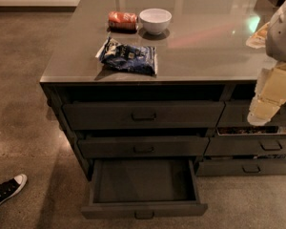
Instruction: Close bottom drawer
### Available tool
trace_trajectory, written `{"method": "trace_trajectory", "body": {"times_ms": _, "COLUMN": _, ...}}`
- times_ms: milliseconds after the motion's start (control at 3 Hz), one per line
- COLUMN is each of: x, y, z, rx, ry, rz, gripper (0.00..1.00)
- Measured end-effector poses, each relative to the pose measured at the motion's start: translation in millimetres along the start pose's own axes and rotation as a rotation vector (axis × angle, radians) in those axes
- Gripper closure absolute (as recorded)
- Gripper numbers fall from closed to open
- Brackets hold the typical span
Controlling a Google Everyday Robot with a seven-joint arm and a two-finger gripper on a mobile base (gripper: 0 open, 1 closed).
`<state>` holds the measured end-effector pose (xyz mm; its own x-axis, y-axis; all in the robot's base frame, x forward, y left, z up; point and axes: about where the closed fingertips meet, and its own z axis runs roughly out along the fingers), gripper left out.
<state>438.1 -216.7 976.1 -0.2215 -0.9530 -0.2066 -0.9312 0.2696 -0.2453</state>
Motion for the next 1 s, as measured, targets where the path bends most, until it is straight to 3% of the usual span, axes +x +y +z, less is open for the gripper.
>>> {"method": "trace_trajectory", "body": {"times_ms": 667, "x": 0.3, "y": 0.3, "z": -0.7, "rx": 0.011, "ry": -0.021, "rz": 0.001, "gripper": 0.0}}
{"method": "trace_trajectory", "body": {"times_ms": 1000, "x": 7.8, "y": 13.6, "z": 15.7, "rx": 0.029, "ry": -0.057, "rz": 0.008, "gripper": 0.0}}
